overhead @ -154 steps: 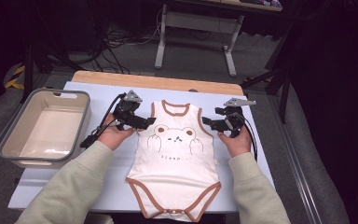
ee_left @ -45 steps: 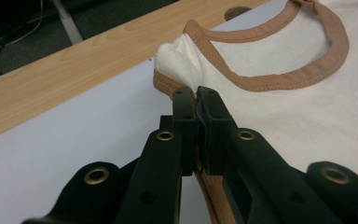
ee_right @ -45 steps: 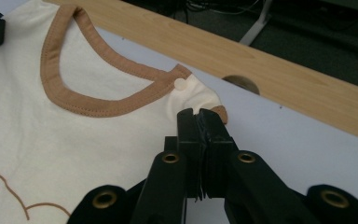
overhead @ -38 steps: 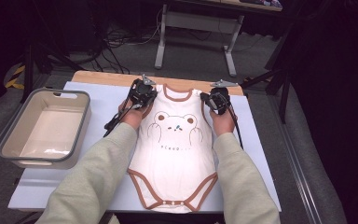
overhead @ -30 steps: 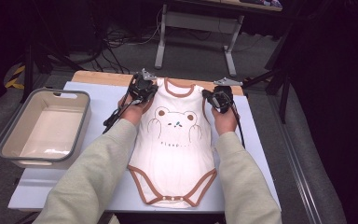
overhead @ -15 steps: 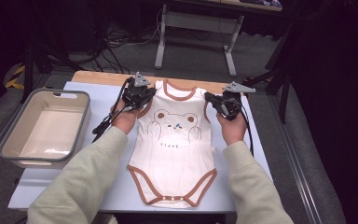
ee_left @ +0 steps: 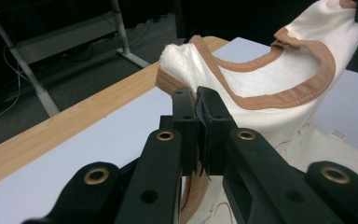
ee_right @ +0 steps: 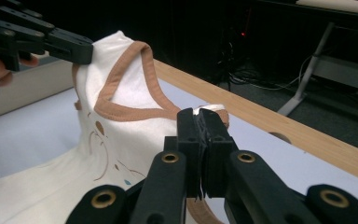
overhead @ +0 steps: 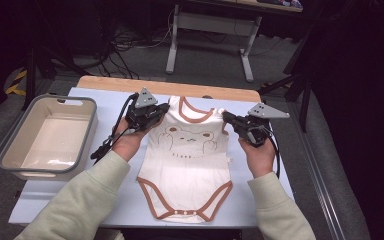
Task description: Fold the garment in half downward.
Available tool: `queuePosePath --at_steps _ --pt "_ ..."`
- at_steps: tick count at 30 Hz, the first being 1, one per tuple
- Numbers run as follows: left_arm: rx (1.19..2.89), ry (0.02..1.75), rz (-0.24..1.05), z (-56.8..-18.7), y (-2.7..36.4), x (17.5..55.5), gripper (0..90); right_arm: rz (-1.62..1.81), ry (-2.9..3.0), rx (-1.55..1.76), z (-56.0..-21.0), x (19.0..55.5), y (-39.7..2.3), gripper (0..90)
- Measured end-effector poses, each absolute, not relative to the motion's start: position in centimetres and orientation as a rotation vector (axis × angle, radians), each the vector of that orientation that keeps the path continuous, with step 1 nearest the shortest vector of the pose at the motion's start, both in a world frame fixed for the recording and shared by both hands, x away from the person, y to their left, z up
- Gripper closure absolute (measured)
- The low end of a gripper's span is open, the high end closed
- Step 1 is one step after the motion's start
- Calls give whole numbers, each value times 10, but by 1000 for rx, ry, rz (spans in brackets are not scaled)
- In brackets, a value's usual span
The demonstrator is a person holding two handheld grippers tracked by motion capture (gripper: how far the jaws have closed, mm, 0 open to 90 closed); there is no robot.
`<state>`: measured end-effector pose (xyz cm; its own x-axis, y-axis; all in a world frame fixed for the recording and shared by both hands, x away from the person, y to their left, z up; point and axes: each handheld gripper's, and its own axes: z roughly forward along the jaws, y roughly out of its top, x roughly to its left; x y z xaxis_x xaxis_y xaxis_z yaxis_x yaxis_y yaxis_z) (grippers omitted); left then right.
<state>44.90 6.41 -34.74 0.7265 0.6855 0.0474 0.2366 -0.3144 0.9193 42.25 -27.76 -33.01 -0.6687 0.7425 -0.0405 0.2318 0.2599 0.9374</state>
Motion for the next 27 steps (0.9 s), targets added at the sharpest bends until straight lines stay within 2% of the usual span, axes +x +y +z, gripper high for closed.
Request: queuePosePath --at_steps 16,27 --pt "1930 627 463 -355 73 395 868 1433 2130 850 -341 368 -280 877" --pt "1963 631 396 -378 79 370 867 1447 2162 860 -355 343 -283 876"
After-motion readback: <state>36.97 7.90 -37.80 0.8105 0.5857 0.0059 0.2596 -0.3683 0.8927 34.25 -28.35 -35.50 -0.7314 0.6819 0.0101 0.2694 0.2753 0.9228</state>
